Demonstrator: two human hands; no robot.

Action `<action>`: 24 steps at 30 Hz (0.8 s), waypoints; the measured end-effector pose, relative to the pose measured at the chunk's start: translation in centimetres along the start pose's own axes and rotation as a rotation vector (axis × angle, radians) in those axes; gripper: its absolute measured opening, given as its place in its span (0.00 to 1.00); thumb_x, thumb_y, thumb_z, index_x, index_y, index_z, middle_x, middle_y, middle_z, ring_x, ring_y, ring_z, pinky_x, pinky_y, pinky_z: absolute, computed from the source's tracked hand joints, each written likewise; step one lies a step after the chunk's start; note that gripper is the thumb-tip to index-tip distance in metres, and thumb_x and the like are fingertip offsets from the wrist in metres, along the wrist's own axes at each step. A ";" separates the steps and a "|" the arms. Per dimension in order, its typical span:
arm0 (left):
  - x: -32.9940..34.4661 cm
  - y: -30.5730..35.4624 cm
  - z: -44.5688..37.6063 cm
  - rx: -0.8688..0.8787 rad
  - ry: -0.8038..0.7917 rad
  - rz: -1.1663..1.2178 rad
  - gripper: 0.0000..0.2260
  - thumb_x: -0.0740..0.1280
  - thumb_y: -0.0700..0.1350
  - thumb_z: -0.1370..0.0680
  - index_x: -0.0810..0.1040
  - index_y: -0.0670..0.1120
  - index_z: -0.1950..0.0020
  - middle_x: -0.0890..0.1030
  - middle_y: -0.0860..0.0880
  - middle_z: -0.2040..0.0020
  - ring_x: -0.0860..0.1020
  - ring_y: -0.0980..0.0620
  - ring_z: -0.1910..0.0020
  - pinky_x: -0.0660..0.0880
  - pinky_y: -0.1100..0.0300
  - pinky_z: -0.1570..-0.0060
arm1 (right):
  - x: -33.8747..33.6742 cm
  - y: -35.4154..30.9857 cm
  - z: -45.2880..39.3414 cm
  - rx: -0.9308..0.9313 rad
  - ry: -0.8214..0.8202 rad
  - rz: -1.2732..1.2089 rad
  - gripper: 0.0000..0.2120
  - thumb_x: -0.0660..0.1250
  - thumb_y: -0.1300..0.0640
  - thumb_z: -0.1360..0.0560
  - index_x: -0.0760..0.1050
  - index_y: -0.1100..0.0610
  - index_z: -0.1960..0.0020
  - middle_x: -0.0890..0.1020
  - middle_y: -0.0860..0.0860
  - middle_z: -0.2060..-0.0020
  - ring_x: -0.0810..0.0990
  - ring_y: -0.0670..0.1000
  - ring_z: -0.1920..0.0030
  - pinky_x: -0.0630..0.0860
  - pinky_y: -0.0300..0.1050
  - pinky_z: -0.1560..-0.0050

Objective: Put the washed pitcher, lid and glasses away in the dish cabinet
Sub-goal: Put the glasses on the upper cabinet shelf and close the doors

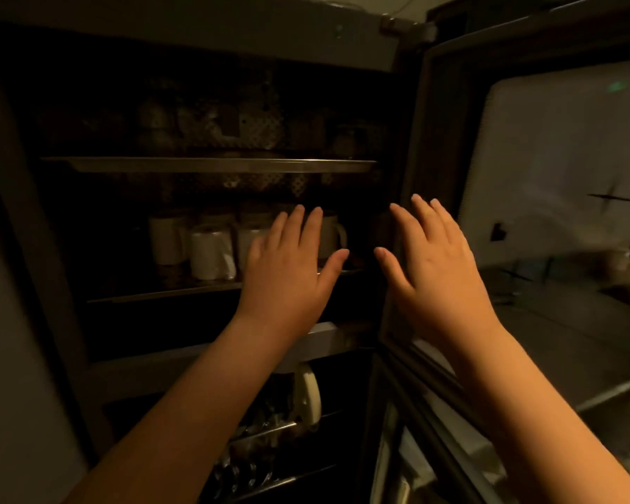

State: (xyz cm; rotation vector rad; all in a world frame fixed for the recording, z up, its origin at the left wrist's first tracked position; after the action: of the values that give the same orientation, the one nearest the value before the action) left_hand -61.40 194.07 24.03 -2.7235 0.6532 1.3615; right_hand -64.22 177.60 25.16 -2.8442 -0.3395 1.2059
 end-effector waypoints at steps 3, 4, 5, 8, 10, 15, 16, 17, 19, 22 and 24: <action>0.6 3.7 0.6 0.047 -0.037 0.029 0.30 0.43 0.62 0.22 0.47 0.50 0.22 0.51 0.49 0.22 0.49 0.50 0.23 0.52 0.50 0.27 | -2.7 2.4 2.5 0.062 -0.026 0.048 0.29 0.52 0.42 0.21 0.55 0.52 0.24 0.54 0.53 0.24 0.47 0.52 0.24 0.49 0.51 0.27; 0.8 4.9 0.8 0.059 -0.049 0.044 0.30 0.43 0.62 0.22 0.47 0.50 0.22 0.51 0.49 0.22 0.49 0.50 0.23 0.52 0.49 0.27 | -3.6 3.1 3.3 0.087 -0.029 0.063 0.29 0.52 0.42 0.21 0.55 0.52 0.24 0.54 0.53 0.24 0.47 0.52 0.24 0.50 0.51 0.28; 1.1 6.1 1.0 0.073 -0.061 0.062 0.30 0.44 0.62 0.21 0.47 0.50 0.22 0.51 0.49 0.22 0.49 0.50 0.23 0.53 0.49 0.27 | -4.5 3.7 4.1 0.114 -0.036 0.080 0.29 0.52 0.42 0.21 0.55 0.53 0.24 0.54 0.53 0.24 0.48 0.53 0.24 0.53 0.51 0.28; 2.1 10.0 1.9 0.128 -0.094 0.107 0.29 0.46 0.61 0.20 0.47 0.50 0.22 0.51 0.49 0.22 0.49 0.50 0.23 0.53 0.50 0.27 | -6.5 5.6 6.6 0.208 -0.081 0.126 0.29 0.53 0.42 0.21 0.53 0.51 0.24 0.54 0.52 0.24 0.51 0.53 0.26 0.60 0.51 0.31; 3.1 12.6 2.5 0.166 -0.116 0.143 0.29 0.47 0.61 0.20 0.46 0.50 0.22 0.50 0.49 0.22 0.49 0.50 0.23 0.53 0.50 0.27 | -7.7 6.4 8.1 0.258 -0.107 0.144 0.28 0.53 0.42 0.21 0.52 0.50 0.24 0.57 0.51 0.25 0.56 0.53 0.27 0.62 0.49 0.33; 5.1 17.9 3.3 0.290 -0.156 0.177 0.28 0.50 0.60 0.20 0.55 0.47 0.24 0.61 0.47 0.25 0.58 0.48 0.26 0.63 0.50 0.33 | -9.9 9.1 11.7 0.432 -0.228 0.188 0.25 0.51 0.42 0.20 0.59 0.53 0.28 0.71 0.54 0.34 0.72 0.52 0.37 0.68 0.42 0.44; 5.2 18.8 3.4 0.324 -0.155 0.164 0.26 0.51 0.59 0.20 0.60 0.45 0.26 0.65 0.46 0.29 0.63 0.47 0.29 0.66 0.51 0.36 | -10.2 9.7 12.3 0.447 -0.217 0.226 0.24 0.51 0.43 0.20 0.63 0.55 0.30 0.74 0.55 0.36 0.74 0.54 0.40 0.68 0.43 0.45; 5.3 19.8 3.5 0.353 -0.163 0.154 0.24 0.52 0.57 0.20 0.65 0.44 0.30 0.69 0.46 0.33 0.66 0.47 0.33 0.67 0.52 0.39 | -10.4 10.4 13.0 0.438 -0.182 0.293 0.24 0.52 0.44 0.19 0.66 0.58 0.31 0.73 0.57 0.35 0.73 0.56 0.38 0.65 0.45 0.41; 5.2 21.6 3.7 0.397 -0.240 0.103 0.19 0.54 0.54 0.20 0.72 0.43 0.38 0.73 0.44 0.39 0.70 0.45 0.39 0.67 0.52 0.42 | -10.9 11.8 14.2 0.425 -0.152 0.418 0.25 0.53 0.45 0.20 0.65 0.59 0.29 0.66 0.57 0.29 0.62 0.58 0.28 0.53 0.50 0.30; 5.8 23.8 4.0 0.464 -0.368 0.025 0.20 0.52 0.52 0.19 0.70 0.41 0.33 0.71 0.40 0.33 0.69 0.47 0.35 0.66 0.51 0.40 | -11.9 13.1 15.5 0.419 -0.145 0.429 0.31 0.53 0.46 0.26 0.65 0.62 0.28 0.65 0.59 0.29 0.59 0.59 0.28 0.50 0.50 0.30; 6.7 25.1 4.1 0.487 -0.440 0.136 0.29 0.49 0.55 0.18 0.42 0.44 0.23 0.46 0.41 0.22 0.53 0.51 0.25 0.60 0.50 0.31 | -12.7 12.5 16.1 0.410 -0.109 0.476 0.33 0.49 0.45 0.26 0.62 0.62 0.27 0.64 0.59 0.28 0.57 0.58 0.27 0.52 0.50 0.30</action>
State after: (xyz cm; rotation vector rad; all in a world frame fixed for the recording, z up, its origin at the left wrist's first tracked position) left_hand -70.47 169.66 20.30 -1.9570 0.9811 1.5135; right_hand -81.91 161.80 21.44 -2.5670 0.5544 1.3071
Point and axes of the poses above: each hand's wrist, its own z-axis away from the middle knuckle, its own x-axis out of the palm, y = z × x, the point moved 3 cm from there along -z, towards the middle knuckle
